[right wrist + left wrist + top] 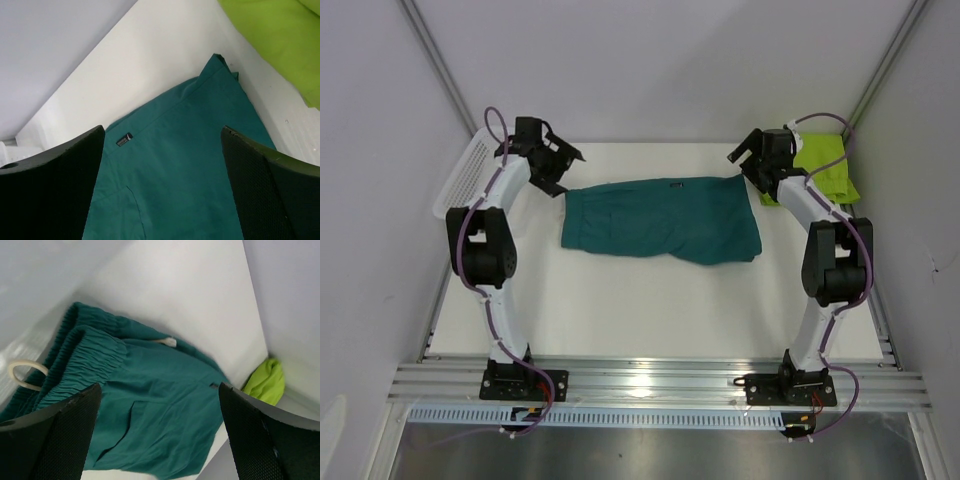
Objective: Fold and stack the shorts
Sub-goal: Fold the shorts
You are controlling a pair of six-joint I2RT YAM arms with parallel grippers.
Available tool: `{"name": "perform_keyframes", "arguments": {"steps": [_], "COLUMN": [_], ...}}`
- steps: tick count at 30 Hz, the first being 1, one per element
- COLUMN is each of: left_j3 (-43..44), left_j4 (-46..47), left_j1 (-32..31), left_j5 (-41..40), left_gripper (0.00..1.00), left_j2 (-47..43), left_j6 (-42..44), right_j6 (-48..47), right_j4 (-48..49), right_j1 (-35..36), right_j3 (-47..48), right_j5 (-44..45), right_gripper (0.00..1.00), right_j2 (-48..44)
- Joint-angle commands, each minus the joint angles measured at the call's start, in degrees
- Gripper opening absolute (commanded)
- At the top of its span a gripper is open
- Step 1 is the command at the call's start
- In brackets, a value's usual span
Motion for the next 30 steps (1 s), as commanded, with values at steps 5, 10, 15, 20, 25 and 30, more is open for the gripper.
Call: {"name": "perform_keyframes", "arguments": {"steps": [5,10,15,20,25,30], "left_j3": [2.7,-3.2,-19.9,-21.5,-36.0,-48.8], "left_j4": [0.4,-1.1,9.3,1.8,9.8,19.3], "left_j1": [-4.5,-6.3,-8.1,-11.9,-12.9,-12.9], "left_j5": [9.6,10.2,13.9,3.8,5.4,-0.5], "left_gripper": [1.0,0.99,0.99,0.99,0.99,0.99], "left_j2": [-2.4,-7.8,-20.9,-25.2,-35.0,-43.5], "left_j6": [20.8,26.7,28.8,32.2,34.7,32.5], "right_j6": [-6.0,-6.9,-9.0,-10.3,-10.8,-10.3], "right_j4": [4.6,6.2,7.1,12.6,14.8,17.3], "right_j1": [1.9,2.8,5.0,8.2,13.2,16.0], "right_j3": [-6.2,-9.9,-12.5,-13.4,-12.0,-9.9], "right_j5": [-2.7,-6.0,-7.6,-12.0,-13.5,-16.2], "right_gripper": [0.97,0.97,0.96,0.92,0.91,0.88], "right_j2": [-7.3,-9.5,-11.1,-10.6,-8.1,-3.9]}}
